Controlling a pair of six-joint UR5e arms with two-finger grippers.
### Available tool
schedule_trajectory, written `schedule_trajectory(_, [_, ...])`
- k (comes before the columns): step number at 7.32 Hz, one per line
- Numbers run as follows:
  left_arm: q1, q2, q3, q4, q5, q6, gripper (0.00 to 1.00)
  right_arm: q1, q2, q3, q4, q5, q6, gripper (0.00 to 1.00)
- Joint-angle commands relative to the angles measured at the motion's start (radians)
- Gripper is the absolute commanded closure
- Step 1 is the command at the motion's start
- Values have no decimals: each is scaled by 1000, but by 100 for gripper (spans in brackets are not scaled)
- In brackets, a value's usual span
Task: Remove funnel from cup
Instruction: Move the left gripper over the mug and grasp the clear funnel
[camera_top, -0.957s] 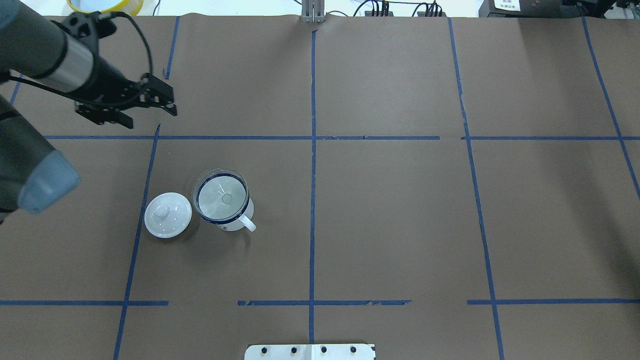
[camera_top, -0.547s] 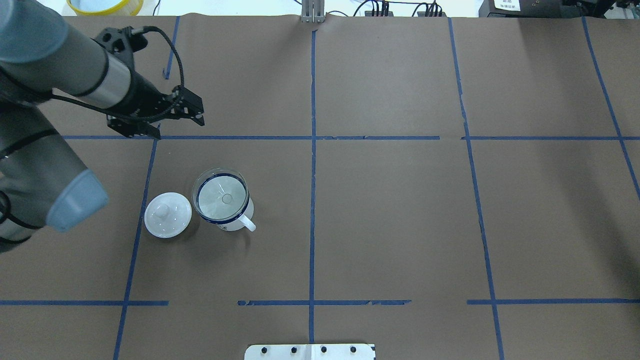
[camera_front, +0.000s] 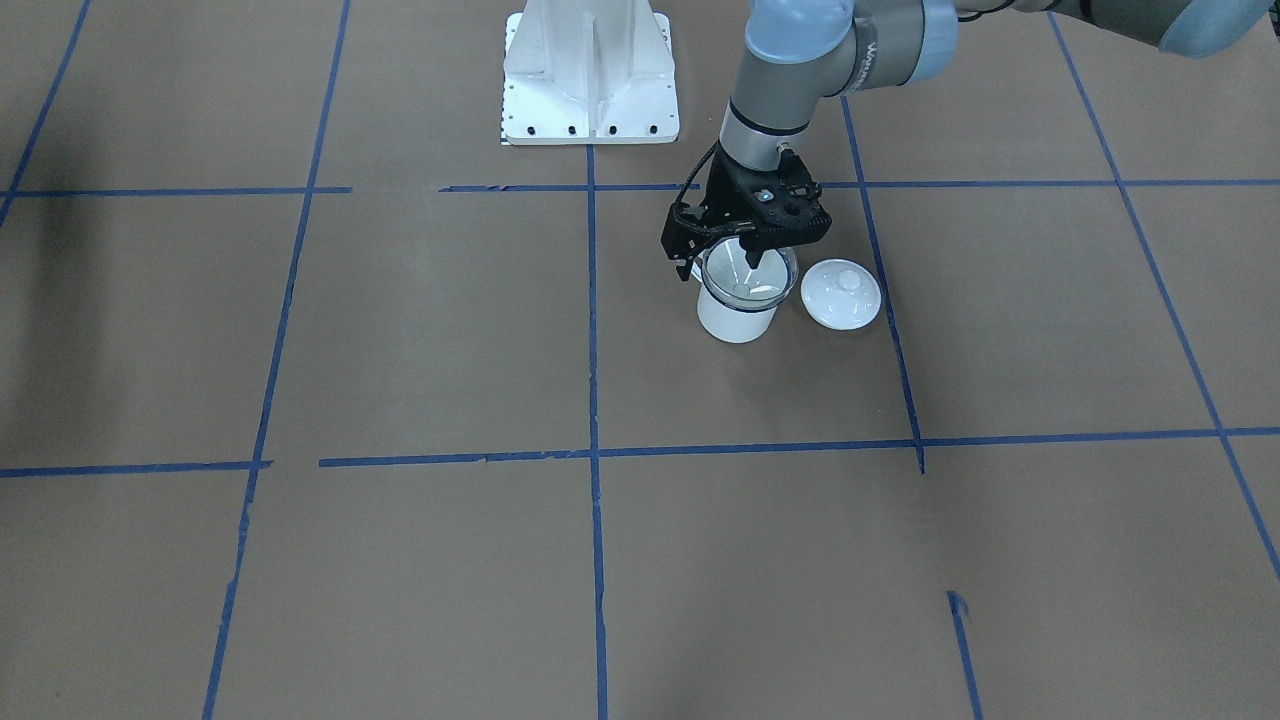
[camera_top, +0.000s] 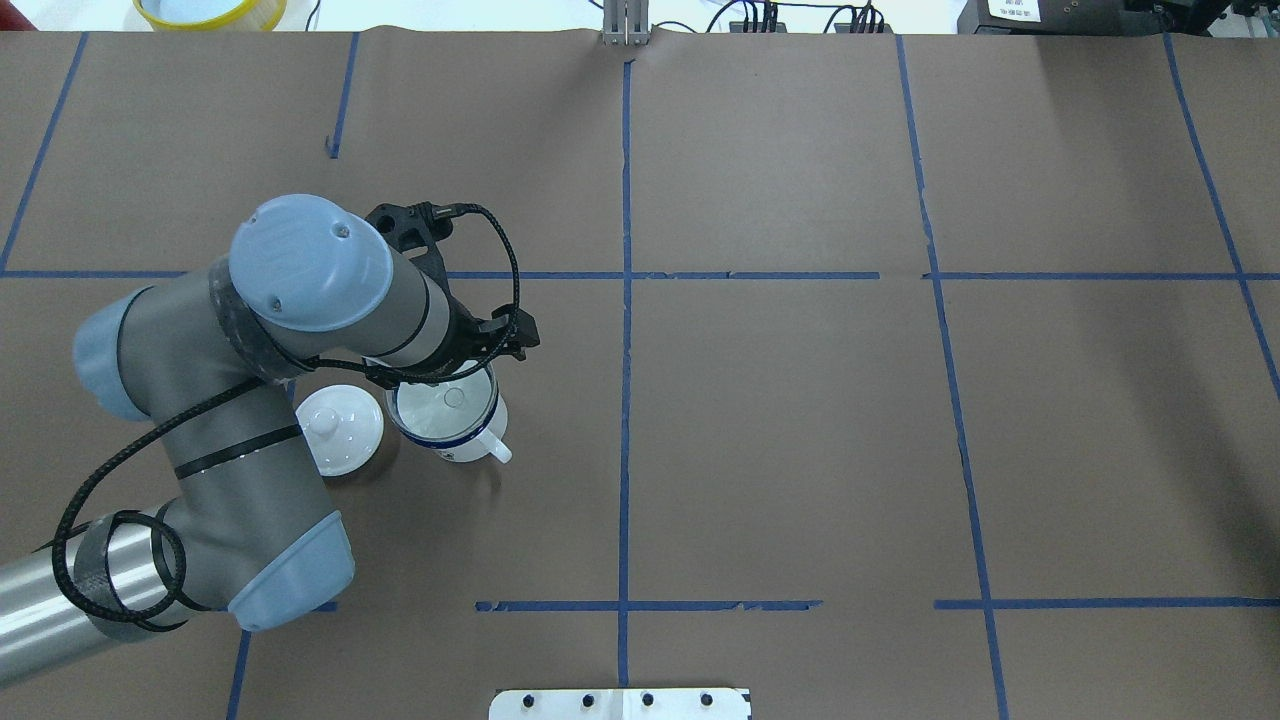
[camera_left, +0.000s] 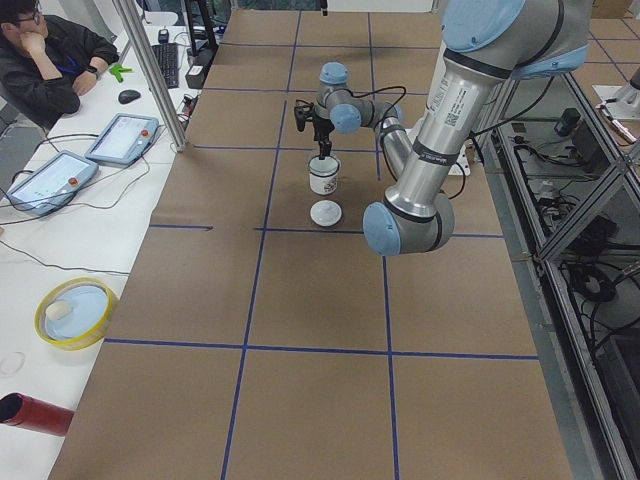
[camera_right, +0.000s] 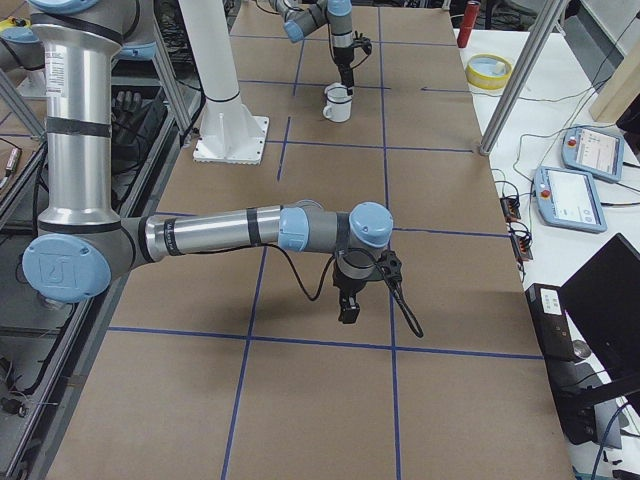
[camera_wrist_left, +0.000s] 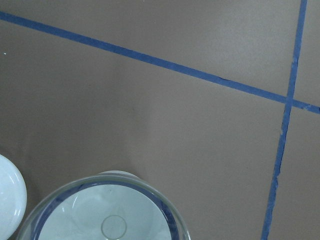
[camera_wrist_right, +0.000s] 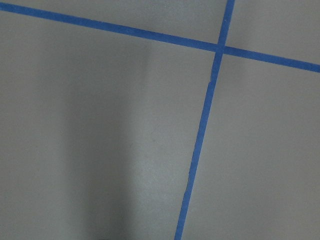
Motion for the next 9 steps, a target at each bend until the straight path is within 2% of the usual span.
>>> schedule_trajectory(1, [9,-2,3,0,8,-1,27,0,0,0,0,0,-1,0])
schedule_trajectory(2, [7,-3,-5,1,7,-1,77,0,0,0,0,0,-1,0])
schedule_trajectory(3, [7,-3,-13,4,8,-1,100,0,0,0,0,0,0,0])
schedule_trajectory(7, [6,-11,-20,38,10,-1,100,0,0,0,0,0,0,0])
schedule_trajectory(9, [0,-17,-132,142,8,10,100,0,0,0,0,0,0,0])
